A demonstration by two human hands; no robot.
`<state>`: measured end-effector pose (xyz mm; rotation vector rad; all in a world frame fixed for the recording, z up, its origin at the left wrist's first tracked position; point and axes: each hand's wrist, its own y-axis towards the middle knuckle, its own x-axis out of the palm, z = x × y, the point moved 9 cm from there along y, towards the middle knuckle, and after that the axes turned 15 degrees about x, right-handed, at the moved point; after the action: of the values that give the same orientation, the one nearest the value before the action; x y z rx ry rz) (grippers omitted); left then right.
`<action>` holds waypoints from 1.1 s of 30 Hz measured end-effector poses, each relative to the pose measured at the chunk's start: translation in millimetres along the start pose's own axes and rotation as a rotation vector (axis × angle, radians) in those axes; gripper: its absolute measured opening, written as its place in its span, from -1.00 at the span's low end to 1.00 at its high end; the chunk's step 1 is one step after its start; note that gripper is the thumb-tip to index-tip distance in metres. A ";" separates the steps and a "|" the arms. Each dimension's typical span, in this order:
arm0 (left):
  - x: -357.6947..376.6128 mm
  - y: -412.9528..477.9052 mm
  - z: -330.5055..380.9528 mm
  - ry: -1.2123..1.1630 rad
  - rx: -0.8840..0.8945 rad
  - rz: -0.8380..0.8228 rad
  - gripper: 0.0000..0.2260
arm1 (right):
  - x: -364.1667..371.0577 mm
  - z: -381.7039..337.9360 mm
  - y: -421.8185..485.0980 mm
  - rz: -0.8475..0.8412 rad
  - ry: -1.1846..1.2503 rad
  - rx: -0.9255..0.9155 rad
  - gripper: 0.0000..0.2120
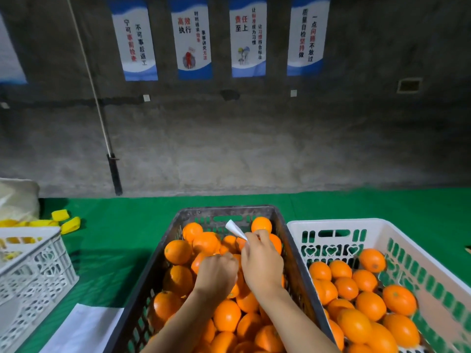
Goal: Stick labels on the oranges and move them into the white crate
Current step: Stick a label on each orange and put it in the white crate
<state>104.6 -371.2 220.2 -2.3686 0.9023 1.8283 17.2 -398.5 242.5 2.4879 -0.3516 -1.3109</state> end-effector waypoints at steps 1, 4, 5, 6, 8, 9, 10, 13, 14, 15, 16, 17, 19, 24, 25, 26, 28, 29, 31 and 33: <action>3.7 0.1 1.6 -0.004 0.029 -0.005 -0.64 | 0.7 0.3 0.3 -0.002 0.002 0.000 -0.70; 13.4 -2.8 4.7 -0.034 0.076 -0.091 -0.66 | 2.5 1.3 1.5 -0.004 0.016 0.004 -0.70; 15.4 -3.4 7.7 -0.039 0.097 -0.104 -0.71 | 2.8 1.5 1.9 -0.001 0.022 0.008 -0.70; 18.1 -3.7 10.8 -0.068 0.115 -0.108 -0.80 | 3.2 1.4 2.1 -0.001 0.026 0.013 -0.71; 24.5 -3.6 9.7 -0.111 0.071 -0.120 -0.83 | 4.8 1.6 2.0 -0.004 0.028 0.019 -0.71; 24.6 -4.3 8.9 -0.125 0.065 -0.129 -0.79 | 5.5 1.7 2.2 -0.006 0.028 0.020 -0.72; 23.8 -5.1 8.7 -0.138 0.074 -0.136 -0.77 | 5.9 2.1 2.4 -0.006 0.030 0.022 -0.73; 22.6 -11.0 7.1 -0.189 0.082 -0.160 -0.72 | 6.5 2.8 3.0 0.003 0.029 0.024 -0.77; 21.9 -12.9 5.3 -0.214 0.075 -0.166 -0.72 | 6.5 2.5 3.2 0.006 0.026 0.023 -0.77; 21.0 -14.7 3.2 -0.259 0.063 -0.162 -0.74 | 6.3 2.6 3.1 0.010 0.024 0.023 -0.77; 20.7 -15.7 0.6 -0.324 0.047 -0.134 -0.75 | 5.9 2.5 2.9 0.014 0.023 0.025 -0.78; 19.4 -16.0 -2.5 -0.405 0.025 -0.099 -0.77 | 5.3 2.4 2.5 0.017 0.025 0.026 -0.78; 19.0 -17.4 -12.2 -0.513 -0.051 -0.039 -0.82 | 3.4 2.0 0.4 0.017 0.040 0.027 -0.79; 33.5 -16.6 -23.0 -0.364 -0.247 -0.078 -0.75 | 1.4 2.1 -2.1 0.005 0.044 0.025 -0.77; 38.3 -13.7 -20.4 -0.279 -0.235 -0.123 -0.70 | 1.4 2.0 -1.3 0.001 0.041 0.024 -0.77; 44.3 -11.9 -19.1 -0.207 -0.231 -0.184 -0.63 | 1.9 1.5 -0.7 -0.003 0.033 0.019 -0.76; 55.2 -13.9 -18.8 -0.144 -0.256 -0.309 -0.48 | 3.2 0.5 0.0 -0.015 0.014 0.004 -0.75; 59.1 -16.2 -19.9 -0.140 -0.275 -0.350 -0.42 | 4.0 0.2 0.4 -0.018 0.009 -0.001 -0.75; 68.0 -20.5 -23.2 -0.149 -0.302 -0.423 -0.30 | 5.1 0.7 0.9 -0.015 0.003 -0.003 -0.75; 75.1 -23.0 -25.5 -0.155 -0.299 -0.494 -0.19 | 5.2 1.0 1.1 -0.011 -0.004 -0.002 -0.74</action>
<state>148.6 -393.1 153.8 -2.2726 0.0146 1.9899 19.1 -401.5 238.5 2.4892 -0.3374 -1.3207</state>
